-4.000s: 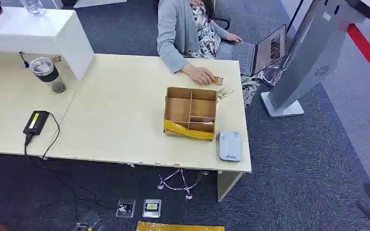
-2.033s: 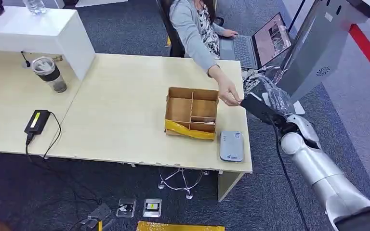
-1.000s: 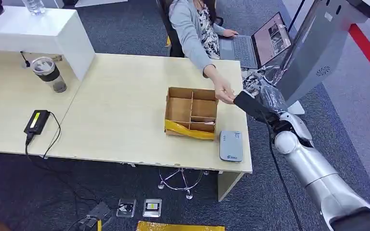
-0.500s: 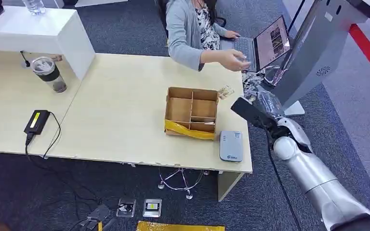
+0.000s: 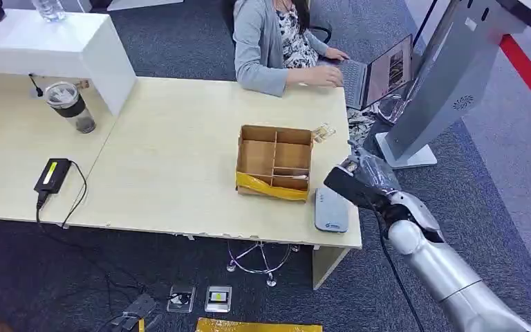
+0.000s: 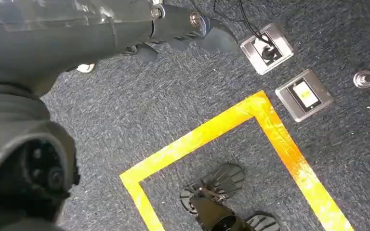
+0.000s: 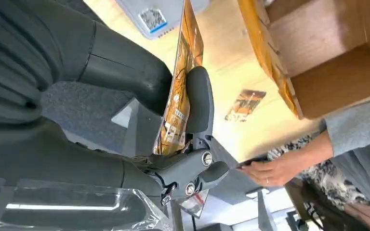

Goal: Pass the card to the sensor for recognition and then transmit it.

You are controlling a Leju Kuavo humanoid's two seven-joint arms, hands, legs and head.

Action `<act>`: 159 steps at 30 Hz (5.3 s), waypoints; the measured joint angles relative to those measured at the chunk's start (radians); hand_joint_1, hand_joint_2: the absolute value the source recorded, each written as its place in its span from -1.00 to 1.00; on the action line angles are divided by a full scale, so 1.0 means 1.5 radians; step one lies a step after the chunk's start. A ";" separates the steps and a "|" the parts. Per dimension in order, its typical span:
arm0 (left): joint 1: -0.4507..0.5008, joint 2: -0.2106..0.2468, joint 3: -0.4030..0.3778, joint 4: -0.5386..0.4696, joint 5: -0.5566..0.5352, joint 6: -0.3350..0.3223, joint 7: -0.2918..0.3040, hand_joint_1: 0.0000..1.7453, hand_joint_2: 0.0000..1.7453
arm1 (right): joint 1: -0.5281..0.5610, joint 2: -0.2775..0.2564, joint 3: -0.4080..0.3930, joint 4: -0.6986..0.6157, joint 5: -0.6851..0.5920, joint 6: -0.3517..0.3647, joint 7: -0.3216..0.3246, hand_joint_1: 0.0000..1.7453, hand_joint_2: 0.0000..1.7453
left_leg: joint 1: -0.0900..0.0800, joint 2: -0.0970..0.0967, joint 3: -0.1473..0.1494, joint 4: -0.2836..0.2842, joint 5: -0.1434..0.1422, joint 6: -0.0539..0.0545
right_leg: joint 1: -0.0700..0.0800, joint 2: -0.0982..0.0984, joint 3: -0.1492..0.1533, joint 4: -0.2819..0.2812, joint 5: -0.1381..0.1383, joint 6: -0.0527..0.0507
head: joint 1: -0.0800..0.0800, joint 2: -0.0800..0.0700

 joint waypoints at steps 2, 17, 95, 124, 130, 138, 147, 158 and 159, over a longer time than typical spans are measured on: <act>0.001 0.000 0.004 -0.002 -0.001 0.000 0.000 -1.00 -1.00 | 0.004 0.000 0.005 0.000 -0.001 0.000 0.002 1.00 1.00 | 0.000 0.000 0.000 0.000 0.000 0.000 | 0.000 0.000 0.000 0.000 0.000 0.000 | 0.000 0.000; 0.001 0.000 0.010 -0.011 -0.007 -0.002 0.003 -1.00 -1.00 | -0.005 0.031 0.047 0.095 -0.051 -0.003 -0.030 1.00 1.00 | 0.000 0.000 0.000 0.000 0.000 0.000 | 0.000 0.000 0.000 0.000 0.000 0.000 | 0.000 0.000; -0.026 0.000 0.024 -0.024 -0.070 -0.031 0.029 -1.00 -1.00 | -0.257 0.037 0.014 0.361 -0.040 -0.021 -0.044 1.00 1.00 | 0.000 0.001 0.000 0.000 0.000 0.000 | 0.000 0.001 0.000 0.001 0.001 0.000 | 0.000 0.000; -0.044 -0.009 0.026 -0.023 -0.080 -0.035 0.027 -1.00 -1.00 | -0.280 0.129 0.034 0.362 -0.018 -0.033 -0.034 1.00 1.00 | 0.001 0.001 0.000 0.000 0.000 0.000 | 0.001 0.001 0.000 0.001 0.001 0.000 | 0.000 0.000; -0.043 -0.010 0.043 -0.026 -0.067 -0.038 0.001 -1.00 -1.00 | -0.274 0.130 0.034 0.362 -0.010 -0.029 -0.035 1.00 1.00 | 0.001 0.001 0.000 0.000 0.000 0.000 | 0.001 0.001 0.000 0.000 0.001 0.000 | 0.000 0.000; -0.075 -0.114 0.042 -0.048 -0.072 0.007 0.038 -1.00 -1.00 | -0.274 0.152 0.036 0.367 -0.005 -0.025 -0.040 1.00 1.00 | -0.001 0.000 0.000 0.000 0.001 0.001 | -0.001 -0.001 0.000 0.000 0.001 0.000 | 0.000 0.000; -0.088 -0.169 0.040 -0.055 -0.010 -0.037 0.030 -1.00 -1.00 | -0.274 0.158 0.044 0.371 -0.013 -0.025 -0.049 -1.00 -1.00 | -0.001 0.001 0.000 0.001 0.001 0.001 | -0.001 0.000 0.000 0.000 0.001 0.001 | 0.000 0.000; -0.111 -0.177 0.038 -0.054 0.010 -0.027 0.026 -1.00 -1.00 | -0.273 0.163 0.044 0.374 -0.041 -0.041 -0.075 -1.00 -1.00 | 0.000 0.002 0.000 0.001 0.001 0.001 | 0.000 0.002 -0.001 0.000 0.001 0.001 | -0.001 0.000; -0.109 -0.178 0.037 -0.055 0.011 -0.027 0.026 -1.00 -1.00 | -0.273 0.163 0.044 0.374 -0.041 -0.043 -0.075 -1.00 -1.00 | 0.000 0.002 0.000 0.001 0.001 0.001 | 0.000 0.002 0.000 0.000 0.001 0.001 | 0.000 0.000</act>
